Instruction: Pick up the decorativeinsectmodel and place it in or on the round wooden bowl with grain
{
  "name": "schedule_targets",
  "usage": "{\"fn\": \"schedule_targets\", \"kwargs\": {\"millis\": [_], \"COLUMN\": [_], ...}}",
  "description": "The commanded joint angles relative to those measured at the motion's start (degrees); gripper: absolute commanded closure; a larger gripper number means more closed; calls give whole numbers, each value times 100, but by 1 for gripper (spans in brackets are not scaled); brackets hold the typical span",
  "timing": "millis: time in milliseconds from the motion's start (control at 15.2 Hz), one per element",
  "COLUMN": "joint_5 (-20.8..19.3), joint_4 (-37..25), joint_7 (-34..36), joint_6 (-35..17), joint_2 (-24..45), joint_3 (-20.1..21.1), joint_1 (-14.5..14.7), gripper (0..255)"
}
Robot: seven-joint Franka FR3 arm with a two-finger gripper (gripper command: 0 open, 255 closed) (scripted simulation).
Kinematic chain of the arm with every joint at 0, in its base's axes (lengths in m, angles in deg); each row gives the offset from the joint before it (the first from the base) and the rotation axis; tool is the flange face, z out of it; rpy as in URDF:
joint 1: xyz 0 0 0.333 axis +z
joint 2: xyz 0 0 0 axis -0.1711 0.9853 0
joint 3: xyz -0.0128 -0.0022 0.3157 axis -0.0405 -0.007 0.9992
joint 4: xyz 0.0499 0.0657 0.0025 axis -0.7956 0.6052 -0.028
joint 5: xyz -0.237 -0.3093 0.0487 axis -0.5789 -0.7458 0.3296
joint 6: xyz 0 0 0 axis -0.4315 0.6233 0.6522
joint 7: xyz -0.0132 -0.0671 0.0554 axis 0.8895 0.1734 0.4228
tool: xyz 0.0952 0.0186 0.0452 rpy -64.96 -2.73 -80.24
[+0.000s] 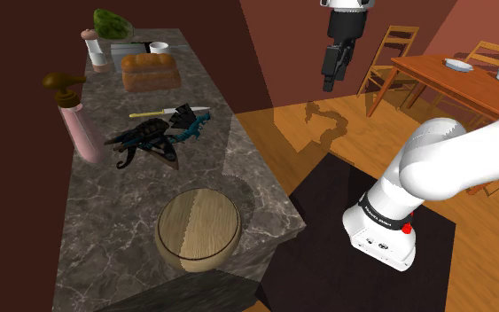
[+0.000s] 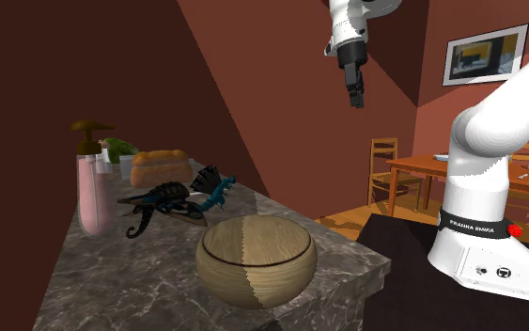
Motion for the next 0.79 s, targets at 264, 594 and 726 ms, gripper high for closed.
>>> {"fn": "schedule_targets", "kwargs": {"millis": [264,594,726], "joint_5": [-8,-6,-4], "joint_4": [-299,-832,-1091], "joint_7": [-264,-581,-701], "joint_6": [-586,-1171,-1357], "joint_2": [877,1982,2421], "joint_3": [10,52,78], "joint_1": [149,317,379], "gripper": [0,0,0]}}
